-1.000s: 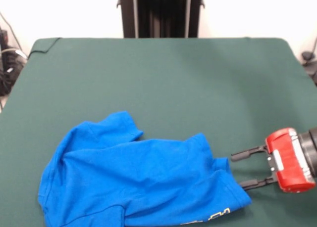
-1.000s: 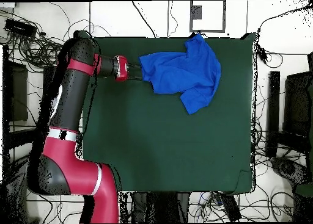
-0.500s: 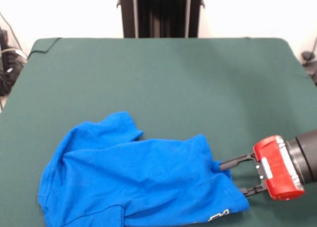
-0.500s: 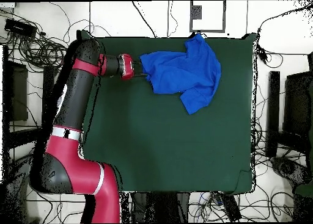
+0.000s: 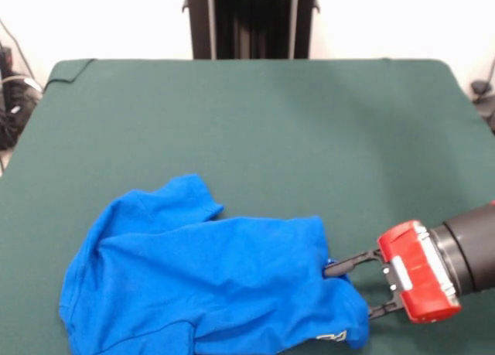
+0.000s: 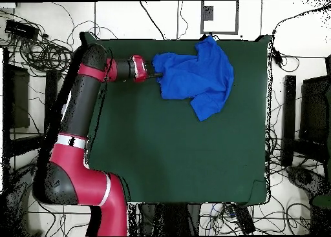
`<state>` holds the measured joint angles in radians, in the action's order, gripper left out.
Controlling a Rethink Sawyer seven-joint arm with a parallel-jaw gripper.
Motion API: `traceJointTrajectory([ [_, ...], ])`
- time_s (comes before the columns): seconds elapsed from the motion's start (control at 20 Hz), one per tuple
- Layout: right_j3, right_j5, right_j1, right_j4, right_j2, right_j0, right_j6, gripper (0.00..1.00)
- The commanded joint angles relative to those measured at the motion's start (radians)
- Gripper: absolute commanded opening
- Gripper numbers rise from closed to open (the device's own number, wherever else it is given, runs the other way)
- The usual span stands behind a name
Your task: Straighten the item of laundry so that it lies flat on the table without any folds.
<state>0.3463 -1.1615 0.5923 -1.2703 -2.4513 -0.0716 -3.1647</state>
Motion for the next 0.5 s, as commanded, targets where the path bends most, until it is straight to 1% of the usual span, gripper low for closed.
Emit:
traceJointTrajectory([
  [0.05,-0.072,0.128,0.079,0.097,-0.07,0.033,0.079,1.0],
  [0.2,-0.071,0.137,0.076,0.142,-0.077,0.041,0.094,1.0],
  [0.35,-0.078,0.147,0.07,0.172,-0.06,0.047,0.11,1.0],
  [0.45,-0.085,0.159,0.07,0.171,-0.042,0.05,0.111,1.0],
  [0.5,-0.094,0.156,0.069,0.158,-0.014,0.053,0.12,1.0],
])
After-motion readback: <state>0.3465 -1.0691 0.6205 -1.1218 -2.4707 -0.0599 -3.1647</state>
